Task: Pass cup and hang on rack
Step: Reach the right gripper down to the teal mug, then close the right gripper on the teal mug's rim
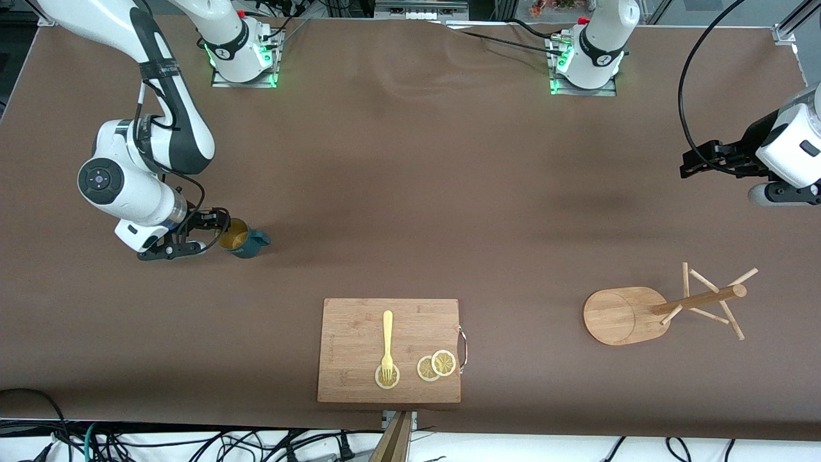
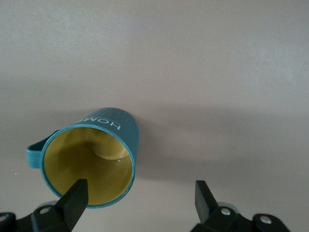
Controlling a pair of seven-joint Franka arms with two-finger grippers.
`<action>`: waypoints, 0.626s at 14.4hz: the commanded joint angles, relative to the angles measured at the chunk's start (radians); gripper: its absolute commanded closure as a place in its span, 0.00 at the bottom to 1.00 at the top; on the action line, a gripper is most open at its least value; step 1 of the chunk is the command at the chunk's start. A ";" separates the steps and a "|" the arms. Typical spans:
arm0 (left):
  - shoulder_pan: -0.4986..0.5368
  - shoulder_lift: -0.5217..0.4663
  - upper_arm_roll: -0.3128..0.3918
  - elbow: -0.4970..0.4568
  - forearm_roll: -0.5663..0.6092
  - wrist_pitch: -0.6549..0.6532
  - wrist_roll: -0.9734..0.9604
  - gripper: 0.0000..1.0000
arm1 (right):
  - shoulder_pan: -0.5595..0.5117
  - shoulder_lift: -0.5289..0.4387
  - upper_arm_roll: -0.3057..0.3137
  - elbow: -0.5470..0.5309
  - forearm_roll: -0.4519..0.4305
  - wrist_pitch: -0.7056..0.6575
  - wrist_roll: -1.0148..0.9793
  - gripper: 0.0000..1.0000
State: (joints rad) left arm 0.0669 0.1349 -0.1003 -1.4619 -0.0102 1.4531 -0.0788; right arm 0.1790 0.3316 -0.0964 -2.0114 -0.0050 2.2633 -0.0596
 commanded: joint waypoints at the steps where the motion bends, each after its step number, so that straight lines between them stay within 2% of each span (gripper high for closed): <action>1: 0.002 -0.018 0.001 -0.017 0.001 0.000 0.010 0.00 | -0.003 0.015 0.004 -0.007 -0.013 0.042 -0.019 0.05; 6: 0.002 -0.017 0.002 -0.017 0.001 0.000 0.010 0.00 | -0.003 0.033 0.006 -0.013 -0.012 0.055 -0.019 0.14; 9: 0.002 -0.014 0.001 -0.015 0.001 0.000 0.010 0.00 | -0.003 0.044 0.007 -0.016 -0.007 0.065 -0.019 0.30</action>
State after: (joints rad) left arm 0.0671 0.1350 -0.1003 -1.4626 -0.0102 1.4531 -0.0788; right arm 0.1798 0.3779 -0.0946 -2.0128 -0.0050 2.3069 -0.0648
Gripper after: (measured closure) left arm 0.000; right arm 0.194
